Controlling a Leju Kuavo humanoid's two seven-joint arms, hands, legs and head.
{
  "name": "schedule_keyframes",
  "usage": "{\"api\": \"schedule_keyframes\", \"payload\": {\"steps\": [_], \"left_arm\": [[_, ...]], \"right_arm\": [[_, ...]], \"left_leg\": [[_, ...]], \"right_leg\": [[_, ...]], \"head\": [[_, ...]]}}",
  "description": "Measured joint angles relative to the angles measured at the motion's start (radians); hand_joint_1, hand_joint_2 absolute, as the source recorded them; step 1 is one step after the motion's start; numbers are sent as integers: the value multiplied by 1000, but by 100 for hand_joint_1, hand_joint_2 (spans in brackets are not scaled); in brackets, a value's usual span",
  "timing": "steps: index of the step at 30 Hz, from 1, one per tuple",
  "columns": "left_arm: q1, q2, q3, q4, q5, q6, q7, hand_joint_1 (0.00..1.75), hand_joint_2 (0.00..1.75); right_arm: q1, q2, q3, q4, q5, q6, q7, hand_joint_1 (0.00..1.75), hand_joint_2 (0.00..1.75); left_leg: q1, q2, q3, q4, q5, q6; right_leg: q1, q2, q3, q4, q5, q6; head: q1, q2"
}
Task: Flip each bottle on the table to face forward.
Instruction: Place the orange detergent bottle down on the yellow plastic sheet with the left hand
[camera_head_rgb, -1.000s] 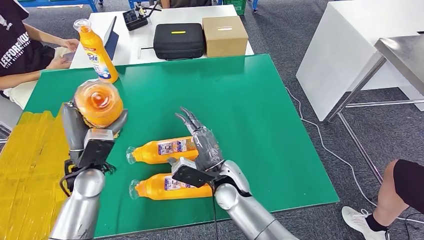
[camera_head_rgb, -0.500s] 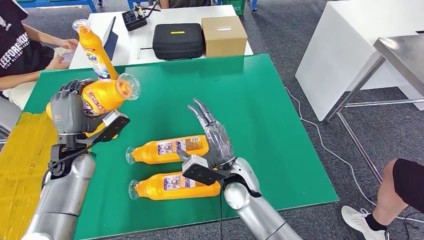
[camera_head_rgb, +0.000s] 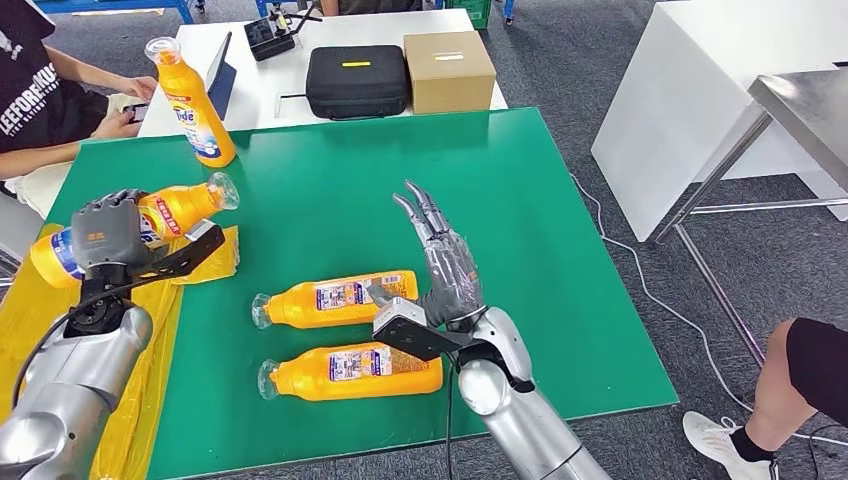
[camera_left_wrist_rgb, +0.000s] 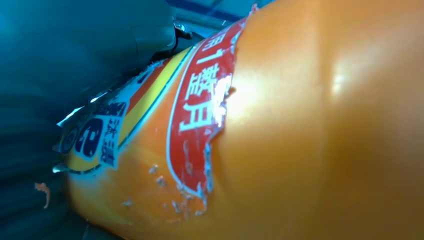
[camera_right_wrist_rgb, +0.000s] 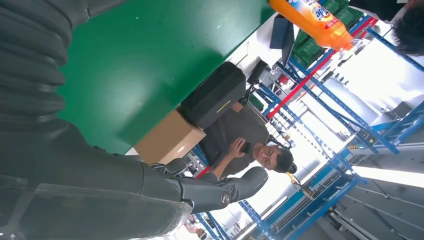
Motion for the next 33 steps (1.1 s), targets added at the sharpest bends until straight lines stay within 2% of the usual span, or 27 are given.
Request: {"api": "schedule_keyframes", "payload": {"steps": [6,14,18,24,26,30,31,33], "left_arm": [[-8,43,0,77,0,-47,71,175,175],[-6,99,-7,144,68,-144,89,175,175],[-3,106,-8,174,54,-192,83,175,175],[-1,107,-8,198,49,-201,82,175,175],[-1,107,-8,203,49,-212,82,169,175],[5,107,0,213,39,-263,77,5,175],[8,107,4,215,35,-278,71,0,175],[11,104,15,219,37,-316,47,0,175]], "right_arm": [[3,1,0,-1,13,13,1,0,175],[2,2,-9,4,80,57,59,0,175],[-35,2,-16,54,171,115,122,0,175],[-58,2,-19,97,183,120,130,0,175],[-62,2,-19,105,188,125,132,0,175],[-81,4,-21,141,207,141,137,0,175],[-88,5,-22,154,212,141,137,0,175],[-101,8,-25,182,221,141,137,0,175]], "left_leg": [[0,0,0,0,0,0],[1,0,0,0,0,0],[1,-1,0,0,0,0],[1,-2,-1,0,0,0],[1,-2,-1,0,0,0],[1,-1,-1,0,0,0],[1,-1,-1,0,0,0],[0,-2,-1,0,0,0]], "right_leg": [[0,0,0,0,0,0],[0,0,0,0,0,0],[0,0,0,0,0,0],[0,-1,0,0,0,0],[0,-1,0,0,0,0],[0,-1,-1,0,0,0],[0,-1,-1,0,0,0],[0,-1,-1,0,0,0]], "head": [[0,0],[0,0],[0,0],[0,0],[0,0],[0,0],[0,0],[0,0]]}}
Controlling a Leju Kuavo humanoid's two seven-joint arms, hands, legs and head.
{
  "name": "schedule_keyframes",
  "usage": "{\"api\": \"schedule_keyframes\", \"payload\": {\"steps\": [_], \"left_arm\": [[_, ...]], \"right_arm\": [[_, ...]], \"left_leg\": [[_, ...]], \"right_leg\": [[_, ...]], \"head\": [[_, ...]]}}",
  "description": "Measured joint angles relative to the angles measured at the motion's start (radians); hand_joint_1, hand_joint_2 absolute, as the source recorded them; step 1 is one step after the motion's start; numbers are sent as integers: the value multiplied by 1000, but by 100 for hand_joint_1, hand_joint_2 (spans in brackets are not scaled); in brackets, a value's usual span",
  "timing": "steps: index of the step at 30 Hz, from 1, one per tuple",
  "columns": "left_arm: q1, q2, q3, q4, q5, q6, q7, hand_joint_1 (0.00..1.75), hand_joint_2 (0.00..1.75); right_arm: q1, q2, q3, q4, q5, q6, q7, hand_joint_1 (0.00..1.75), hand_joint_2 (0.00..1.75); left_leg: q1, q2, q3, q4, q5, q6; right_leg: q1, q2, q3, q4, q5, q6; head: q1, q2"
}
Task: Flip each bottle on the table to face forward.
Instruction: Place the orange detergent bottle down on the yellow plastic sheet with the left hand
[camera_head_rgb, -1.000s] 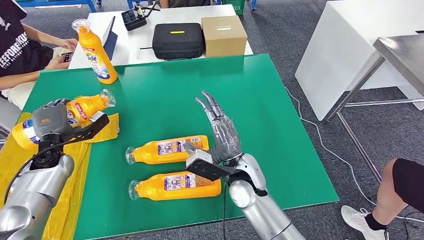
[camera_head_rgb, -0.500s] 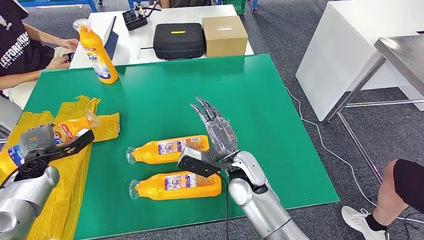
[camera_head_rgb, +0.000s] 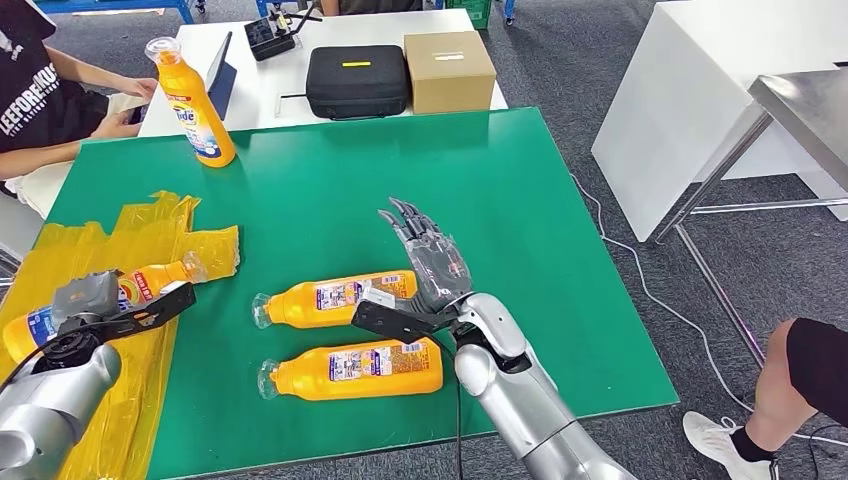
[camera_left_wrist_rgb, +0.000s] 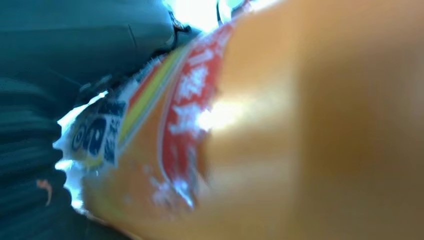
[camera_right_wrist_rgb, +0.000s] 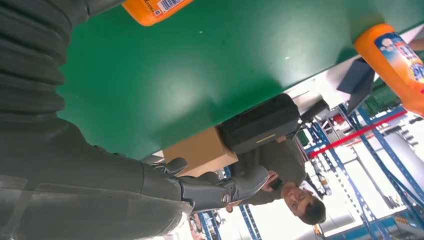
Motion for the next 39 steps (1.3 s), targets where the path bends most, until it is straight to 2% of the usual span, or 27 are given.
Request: {"api": "schedule_keyframes", "payload": {"steps": [2,6,11,21,23,26,29,31,34,39], "left_arm": [[-1,-3,15,3,8,-44,-25,0,175],[-6,-5,39,4,13,-122,-51,0,0],[-7,-17,64,4,20,-146,-90,0,0],[-11,-87,102,-1,70,-143,-177,0,0],[-10,-100,116,-6,103,-138,-222,0,0],[-2,-122,144,-37,212,-150,-374,0,0],[41,-149,158,-134,385,-206,-531,0,0],[87,-168,151,-244,517,-268,-595,0,0],[153,-188,128,-404,642,-330,-628,0,0],[214,-199,104,-551,687,-356,-642,0,0]], "right_arm": [[-13,4,-3,28,7,0,0,0,175],[-43,14,-11,85,14,7,0,0,175],[-73,24,-24,147,13,13,8,0,175],[-79,30,-45,218,7,36,11,0,175],[-82,33,-47,234,6,44,12,0,175],[-85,36,-48,265,-1,53,12,0,175],[-86,41,-47,302,-8,53,11,0,175],[-89,46,-47,328,-10,53,9,0,175],[-94,51,-47,365,-12,52,8,0,175],[-104,59,-47,399,-12,53,7,0,175]], "left_leg": [[0,0,0,0,0,0],[0,0,2,0,0,0],[-1,-3,3,0,0,0],[-3,-4,4,0,1,-1],[-3,-3,4,0,1,-1],[-3,-4,4,0,1,-1],[-3,-4,3,0,1,-1],[-2,-2,3,0,1,-1],[-3,0,3,0,0,0],[-3,-1,1,0,0,0]], "right_leg": [[0,0,0,0,0,0],[0,0,1,0,0,0],[0,-3,3,0,0,0],[-2,-5,5,0,0,0],[-3,-5,4,0,0,0],[-2,-5,4,0,0,0],[-2,-4,4,0,0,0],[-2,-2,3,1,0,0],[-3,0,2,0,0,0],[-2,-1,1,0,0,0]], "head": [[0,0],[0,0],[0,0],[0,0],[0,0],[0,0],[0,0],[0,0],[0,0],[0,0]]}}
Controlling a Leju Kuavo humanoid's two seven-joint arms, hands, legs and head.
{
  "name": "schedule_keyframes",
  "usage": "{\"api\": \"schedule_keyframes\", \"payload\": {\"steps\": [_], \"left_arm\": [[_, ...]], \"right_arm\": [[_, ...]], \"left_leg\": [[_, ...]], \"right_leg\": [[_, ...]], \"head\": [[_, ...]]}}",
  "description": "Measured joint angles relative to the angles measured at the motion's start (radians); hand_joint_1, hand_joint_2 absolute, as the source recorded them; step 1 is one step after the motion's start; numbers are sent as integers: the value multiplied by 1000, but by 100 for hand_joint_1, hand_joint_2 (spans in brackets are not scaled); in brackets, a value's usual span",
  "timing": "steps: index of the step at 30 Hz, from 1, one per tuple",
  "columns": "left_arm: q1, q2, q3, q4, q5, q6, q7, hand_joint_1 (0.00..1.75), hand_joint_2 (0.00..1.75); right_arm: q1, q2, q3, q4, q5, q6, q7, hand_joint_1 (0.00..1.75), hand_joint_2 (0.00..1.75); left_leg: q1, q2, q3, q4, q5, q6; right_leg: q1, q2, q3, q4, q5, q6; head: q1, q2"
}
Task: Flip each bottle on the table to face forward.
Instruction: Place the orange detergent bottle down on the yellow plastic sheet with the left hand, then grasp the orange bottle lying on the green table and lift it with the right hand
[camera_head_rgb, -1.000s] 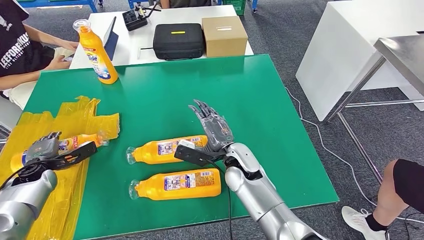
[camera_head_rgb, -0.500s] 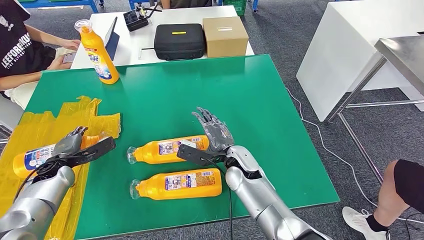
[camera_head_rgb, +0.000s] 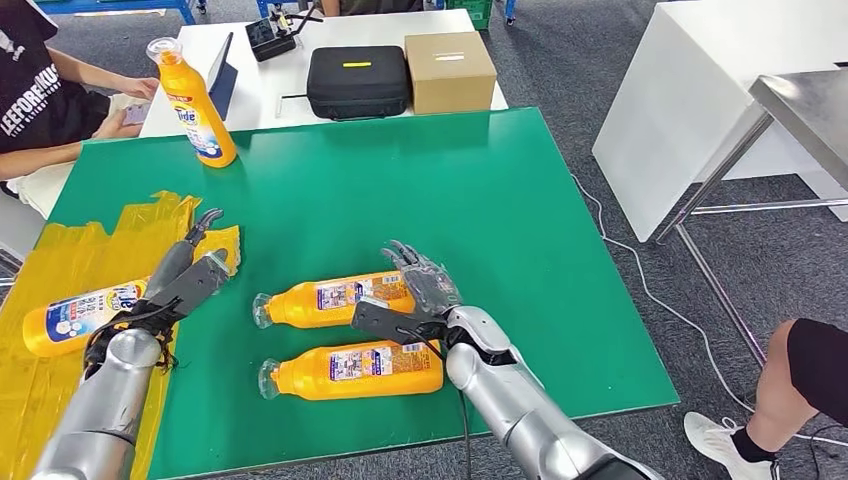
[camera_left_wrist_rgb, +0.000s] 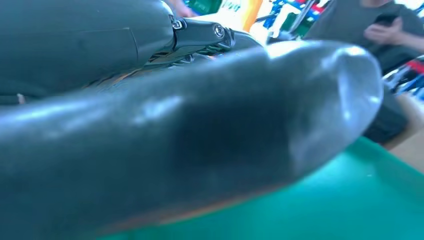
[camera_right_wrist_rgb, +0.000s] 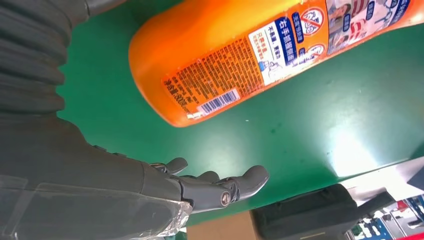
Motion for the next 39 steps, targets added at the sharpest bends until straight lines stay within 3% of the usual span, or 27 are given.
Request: {"api": "schedule_keyframes", "payload": {"steps": [5,11,17,26,27,31,32,39], "left_arm": [[57,-14,-23,-128,164,-84,-74,0,0],[140,-39,-97,-310,247,-168,-142,0,0],[206,-62,-215,-474,270,-198,-177,0,0],[282,-81,-354,-643,282,-199,-203,0,0],[286,-83,-360,-648,283,-196,-201,0,0],[292,-90,-370,-652,292,-194,-201,0,0],[292,-91,-371,-652,294,-194,-201,0,0],[295,-102,-377,-652,301,-195,-192,0,0]], "right_arm": [[-13,10,2,34,3,14,0,0,175],[-42,34,25,103,64,-4,33,0,175],[-92,58,62,207,153,-43,104,0,175],[-183,68,128,347,293,67,278,0,175],[-192,68,133,359,303,77,294,9,175],[-217,68,146,396,325,107,327,168,175],[-221,68,148,402,328,113,332,175,175],[-229,64,146,423,316,67,337,175,175]], "left_leg": [[0,0,0,0,0,0],[0,0,0,0,0,0],[0,0,-1,0,0,0],[0,0,1,0,0,0],[0,0,1,0,0,0],[0,0,3,0,0,0],[-1,0,4,0,0,0],[-1,0,7,0,0,0]], "right_leg": [[0,0,0,0,0,0],[0,0,0,0,0,0],[0,0,0,0,0,0],[0,0,0,-1,0,0],[0,0,0,-1,0,0],[0,0,2,-1,0,0],[0,0,3,-1,0,0],[0,0,6,-1,0,0]], "head": [[0,0],[0,0],[0,0],[0,0],[0,0],[0,0],[0,0],[0,0]]}}
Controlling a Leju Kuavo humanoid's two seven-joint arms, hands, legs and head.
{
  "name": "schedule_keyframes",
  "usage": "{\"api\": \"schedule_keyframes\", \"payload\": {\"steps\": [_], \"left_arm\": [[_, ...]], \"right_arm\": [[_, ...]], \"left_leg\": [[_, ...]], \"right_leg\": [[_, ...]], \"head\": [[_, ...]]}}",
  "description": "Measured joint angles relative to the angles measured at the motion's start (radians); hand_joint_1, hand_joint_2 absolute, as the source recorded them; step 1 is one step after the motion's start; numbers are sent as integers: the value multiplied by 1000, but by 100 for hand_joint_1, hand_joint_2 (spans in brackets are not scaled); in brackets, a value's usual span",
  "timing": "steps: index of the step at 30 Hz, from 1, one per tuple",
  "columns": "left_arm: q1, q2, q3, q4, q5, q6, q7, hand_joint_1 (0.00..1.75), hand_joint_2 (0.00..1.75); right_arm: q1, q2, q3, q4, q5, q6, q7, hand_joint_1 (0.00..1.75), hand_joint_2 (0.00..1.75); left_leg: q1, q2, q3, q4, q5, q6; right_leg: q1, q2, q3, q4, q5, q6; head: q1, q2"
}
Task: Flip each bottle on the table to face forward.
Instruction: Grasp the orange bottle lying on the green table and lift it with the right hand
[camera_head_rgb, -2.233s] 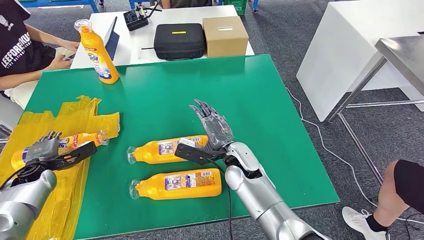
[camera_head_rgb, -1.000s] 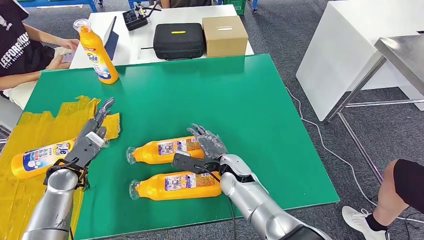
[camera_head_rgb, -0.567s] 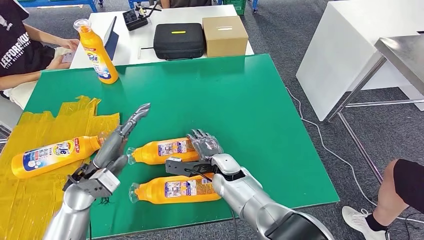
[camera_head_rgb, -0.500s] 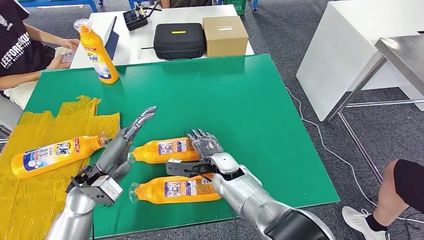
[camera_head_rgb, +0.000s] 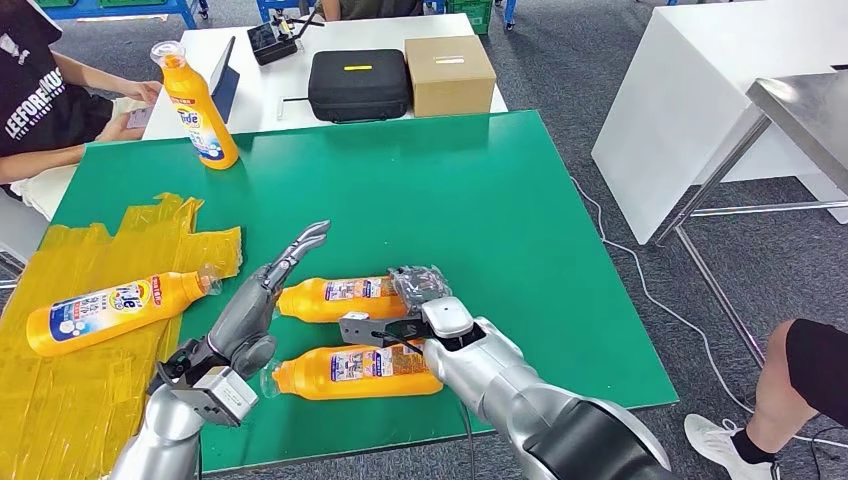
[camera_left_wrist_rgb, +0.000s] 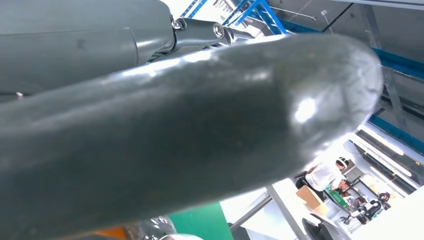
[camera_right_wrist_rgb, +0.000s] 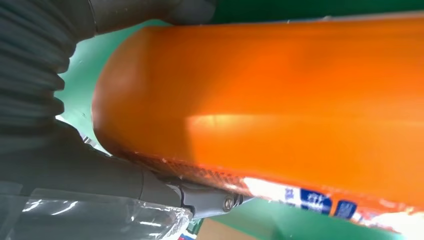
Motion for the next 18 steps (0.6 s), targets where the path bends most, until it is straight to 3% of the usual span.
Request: {"api": "schedule_keyframes", "payload": {"steps": [3,7,12,18], "left_arm": [[3,-2,0,0,8,0,6,0,0],[10,-4,2,4,44,-5,42,0,175],[12,-21,37,39,158,9,196,0,175],[-3,-39,64,94,227,20,234,0,175]], "right_arm": [[6,-4,-19,2,-19,-70,-18,175,175],[28,-12,-70,-3,-90,-230,-99,175,175],[91,-13,-206,-88,-334,-482,-387,175,175],[157,-9,-315,-202,-477,-528,-549,175,175]], "left_leg": [[0,0,0,0,0,0],[0,0,-2,0,0,0],[0,-1,-5,0,0,0],[0,0,-7,0,0,0]], "right_leg": [[0,0,0,0,0,0],[0,0,-1,0,0,0],[0,0,-5,0,0,0],[0,0,-7,0,0,0]], "head": [[0,0],[0,0],[0,0],[0,0]]}}
